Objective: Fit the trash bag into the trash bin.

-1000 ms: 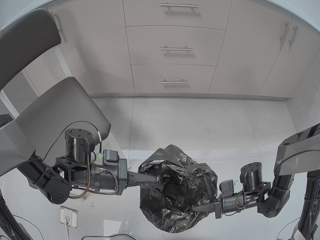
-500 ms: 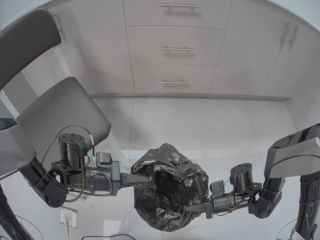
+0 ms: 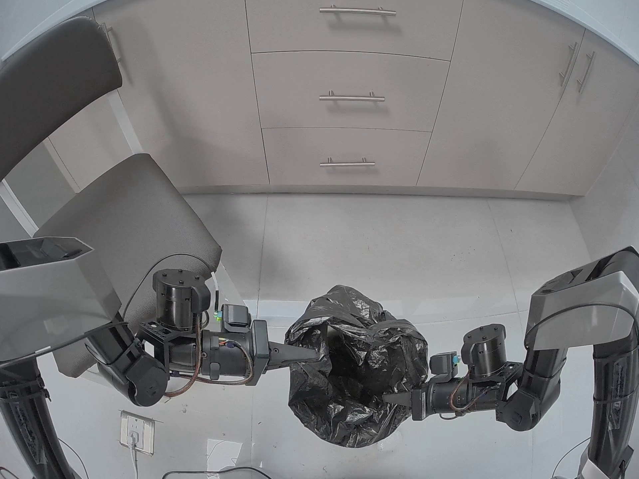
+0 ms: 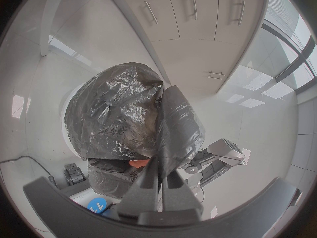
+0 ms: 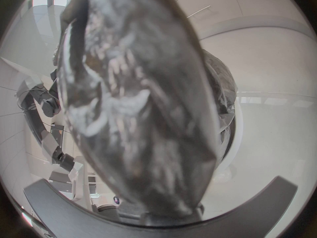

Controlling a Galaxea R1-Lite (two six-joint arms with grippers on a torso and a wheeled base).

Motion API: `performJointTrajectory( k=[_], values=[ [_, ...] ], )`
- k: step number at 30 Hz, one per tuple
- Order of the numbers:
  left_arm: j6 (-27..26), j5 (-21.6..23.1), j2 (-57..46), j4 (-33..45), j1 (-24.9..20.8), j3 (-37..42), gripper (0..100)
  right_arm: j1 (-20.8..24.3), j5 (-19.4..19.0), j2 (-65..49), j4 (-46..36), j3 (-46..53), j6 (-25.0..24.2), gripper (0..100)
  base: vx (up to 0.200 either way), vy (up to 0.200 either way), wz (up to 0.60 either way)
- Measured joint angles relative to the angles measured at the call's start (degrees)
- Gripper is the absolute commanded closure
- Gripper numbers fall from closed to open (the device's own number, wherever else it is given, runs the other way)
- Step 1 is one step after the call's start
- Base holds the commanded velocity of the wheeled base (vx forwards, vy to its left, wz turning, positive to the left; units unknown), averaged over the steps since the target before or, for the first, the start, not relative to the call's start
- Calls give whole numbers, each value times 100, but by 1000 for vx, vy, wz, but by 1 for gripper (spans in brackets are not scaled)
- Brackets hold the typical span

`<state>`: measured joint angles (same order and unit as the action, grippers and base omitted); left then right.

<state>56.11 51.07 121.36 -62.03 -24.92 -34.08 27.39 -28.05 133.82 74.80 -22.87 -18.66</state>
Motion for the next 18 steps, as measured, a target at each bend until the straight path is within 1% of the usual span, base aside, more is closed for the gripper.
performJointTrajectory(
  k=[8, 14, 16, 18],
  values=[
    [-26, -7, 260, -262, -10, -83, 100, 88, 93, 190, 2, -157, 4, 100, 0, 0, 0],
    [-48, -9, 315, -334, 52, 41, 100, 135, 129, 207, 0, -124, 33, 100, 0, 0, 0],
    [-74, -11, 315, -380, 69, 129, 100, 146, 277, 196, 6, -94, 46, 100, 0, 0, 0],
    [-110, -13, 315, -473, 76, 204, 100, 152, 600, 193, 24, -77, 61, 100, 0, 0, 0]
  ],
)
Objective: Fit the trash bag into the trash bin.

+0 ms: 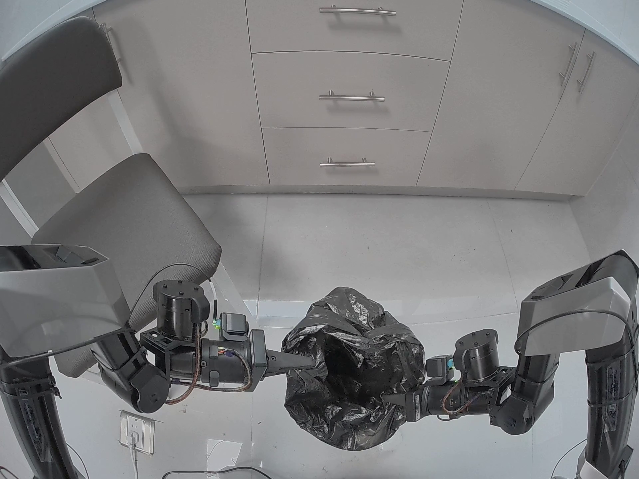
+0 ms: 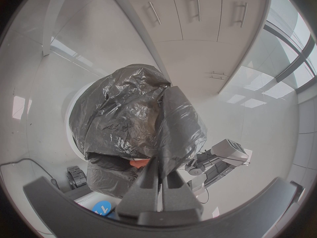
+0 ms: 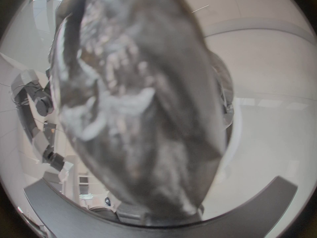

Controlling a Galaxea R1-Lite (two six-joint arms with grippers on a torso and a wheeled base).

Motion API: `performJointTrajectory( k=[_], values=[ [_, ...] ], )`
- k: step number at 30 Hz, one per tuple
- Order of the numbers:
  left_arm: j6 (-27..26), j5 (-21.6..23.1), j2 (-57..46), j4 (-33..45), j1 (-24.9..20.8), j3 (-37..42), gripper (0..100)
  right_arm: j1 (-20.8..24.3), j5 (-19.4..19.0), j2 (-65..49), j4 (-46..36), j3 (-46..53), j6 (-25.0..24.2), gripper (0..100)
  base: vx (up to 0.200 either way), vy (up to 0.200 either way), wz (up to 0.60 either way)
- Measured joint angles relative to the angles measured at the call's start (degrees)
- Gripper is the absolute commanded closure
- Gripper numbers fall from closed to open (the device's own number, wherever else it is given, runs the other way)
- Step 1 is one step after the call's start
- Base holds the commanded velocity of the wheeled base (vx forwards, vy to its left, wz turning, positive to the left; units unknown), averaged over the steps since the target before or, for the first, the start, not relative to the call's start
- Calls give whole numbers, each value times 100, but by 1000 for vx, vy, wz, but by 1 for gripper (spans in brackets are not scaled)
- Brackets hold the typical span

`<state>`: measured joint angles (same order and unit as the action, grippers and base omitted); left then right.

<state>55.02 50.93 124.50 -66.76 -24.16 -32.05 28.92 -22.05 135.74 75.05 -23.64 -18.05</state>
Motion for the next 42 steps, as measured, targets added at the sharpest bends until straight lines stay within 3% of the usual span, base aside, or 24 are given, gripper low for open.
performJointTrajectory(
  k=[4, 14, 25, 26, 38, 42],
  values=[
    [-197, -2, 2, -273, 46, 234, 100, 44, 585, 26, 241, 71, 35, 100, 0, 0, 0],
    [-758, -71, 28, -369, 93, 529, 100, 79, 697, 282, 928, 432, 90, 100, 0, 0, 0],
    [-817, -74, 33, -380, 71, 647, 100, 126, 1002, 496, 1380, 936, 492, 100, 0, 0, 0],
    [-819, -74, 33, -383, 71, 647, 100, 137, 1068, 539, 1385, 956, 500, 0, 0, 0, 0],
    [-819, -77, 35, -380, 51, 647, 100, 189, 1143, 522, 1393, 1196, 503, 0, 0, 0, 0],
    [-824, -74, 35, -380, -1, 651, 100, 250, 1451, 295, 1393, 1209, 512, 0, 0, 0, 0]
  ],
)
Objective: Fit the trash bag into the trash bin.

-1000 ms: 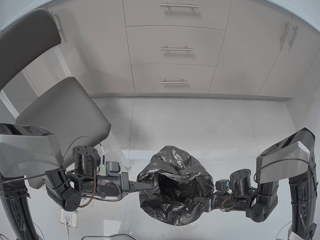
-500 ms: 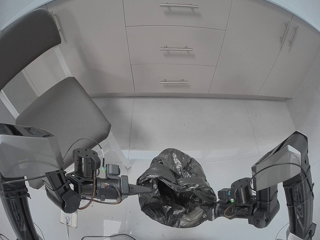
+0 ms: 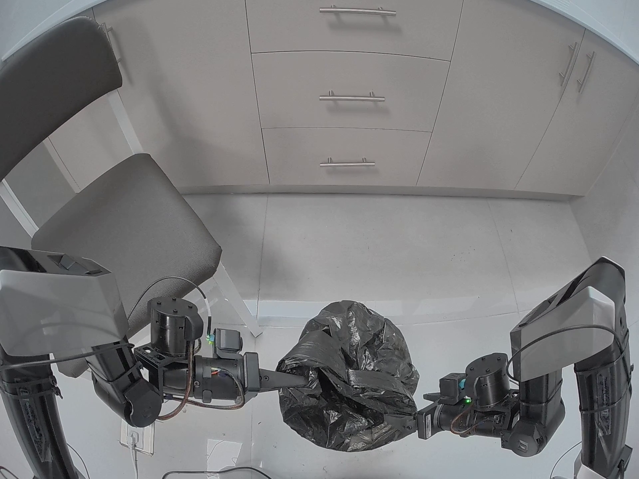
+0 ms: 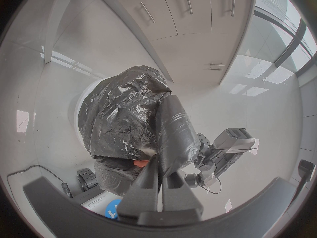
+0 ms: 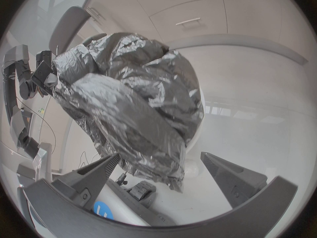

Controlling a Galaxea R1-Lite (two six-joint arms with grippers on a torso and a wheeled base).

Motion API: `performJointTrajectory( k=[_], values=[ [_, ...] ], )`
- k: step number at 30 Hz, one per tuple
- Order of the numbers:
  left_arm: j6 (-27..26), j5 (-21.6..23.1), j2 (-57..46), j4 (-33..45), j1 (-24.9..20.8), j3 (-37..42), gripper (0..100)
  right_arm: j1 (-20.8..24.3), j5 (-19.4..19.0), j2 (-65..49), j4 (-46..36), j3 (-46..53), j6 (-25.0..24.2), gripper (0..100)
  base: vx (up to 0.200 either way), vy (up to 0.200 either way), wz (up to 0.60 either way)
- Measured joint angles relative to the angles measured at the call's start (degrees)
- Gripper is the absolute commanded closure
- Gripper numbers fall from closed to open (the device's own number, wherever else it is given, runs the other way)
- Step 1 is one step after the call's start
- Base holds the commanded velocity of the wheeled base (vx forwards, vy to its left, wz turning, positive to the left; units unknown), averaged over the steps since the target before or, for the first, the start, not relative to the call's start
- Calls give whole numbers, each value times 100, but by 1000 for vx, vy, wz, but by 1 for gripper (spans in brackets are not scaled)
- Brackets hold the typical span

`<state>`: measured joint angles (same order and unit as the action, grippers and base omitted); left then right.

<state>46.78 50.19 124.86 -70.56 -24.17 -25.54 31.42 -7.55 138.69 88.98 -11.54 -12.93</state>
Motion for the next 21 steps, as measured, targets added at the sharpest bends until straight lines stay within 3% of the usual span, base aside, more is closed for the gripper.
performJointTrajectory(
  k=[8, 14, 21],
  values=[
    [5, 0, 0, 0, -35, -4, 100, 310, 521, -294, -2, -135, 271, 0, 0, 0, 0],
    [2, 0, 0, 0, -35, -9, 100, 741, 1414, -256, 0, -521, 992, 0, 0, 0, 0],
    [-2, -2, 0, 0, -35, -9, 100, 935, 2043, -5, -2, -1124, 1649, 0, 0, 0, 0]
  ],
)
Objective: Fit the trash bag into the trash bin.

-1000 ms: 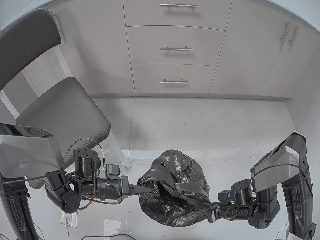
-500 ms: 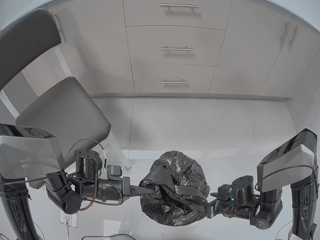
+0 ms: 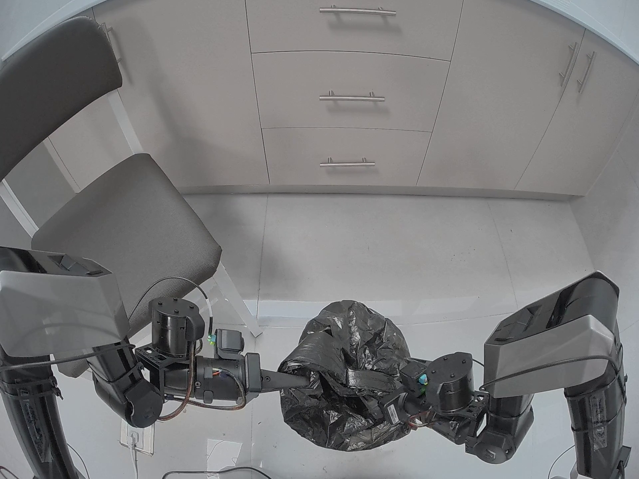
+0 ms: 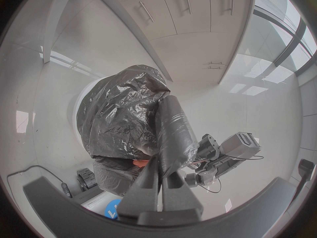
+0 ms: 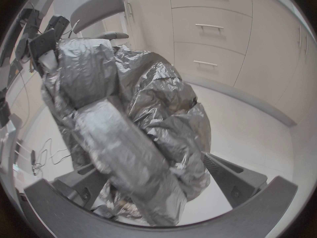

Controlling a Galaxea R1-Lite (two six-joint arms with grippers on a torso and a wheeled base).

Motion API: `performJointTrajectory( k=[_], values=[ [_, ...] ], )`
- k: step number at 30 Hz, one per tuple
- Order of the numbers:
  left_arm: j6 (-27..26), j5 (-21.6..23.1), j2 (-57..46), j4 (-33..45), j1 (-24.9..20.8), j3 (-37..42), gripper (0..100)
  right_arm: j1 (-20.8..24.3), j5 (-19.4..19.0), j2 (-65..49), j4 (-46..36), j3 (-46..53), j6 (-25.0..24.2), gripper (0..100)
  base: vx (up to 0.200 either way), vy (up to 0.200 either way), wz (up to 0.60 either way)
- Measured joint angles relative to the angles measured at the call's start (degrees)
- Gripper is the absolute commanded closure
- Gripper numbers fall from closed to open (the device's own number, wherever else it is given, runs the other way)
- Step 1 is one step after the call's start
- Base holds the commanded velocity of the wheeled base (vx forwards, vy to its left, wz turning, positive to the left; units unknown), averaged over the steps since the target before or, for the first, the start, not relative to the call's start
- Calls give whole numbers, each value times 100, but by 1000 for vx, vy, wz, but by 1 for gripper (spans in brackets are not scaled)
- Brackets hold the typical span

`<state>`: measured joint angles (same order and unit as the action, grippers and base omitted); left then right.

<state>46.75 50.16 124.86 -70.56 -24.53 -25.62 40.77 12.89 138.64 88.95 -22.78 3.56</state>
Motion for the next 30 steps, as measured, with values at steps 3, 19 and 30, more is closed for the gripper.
performJointTrajectory(
  k=[3, 19, 30],
  values=[
    [0, -11, 0, 0, 0, 0, 100, -9, 293, 99, 0, -286, 232, 0, 0, 0, 0],
    [-701, -1612, 183, 6, -407, -152, 100, -319, 361, -463, 0, -157, 300, 0, 0, 0, 0],
    [-991, -1970, 279, 20, -557, -397, 100, -463, 307, -741, 2, 156, 240, 0, 0, 0, 0]
  ],
)
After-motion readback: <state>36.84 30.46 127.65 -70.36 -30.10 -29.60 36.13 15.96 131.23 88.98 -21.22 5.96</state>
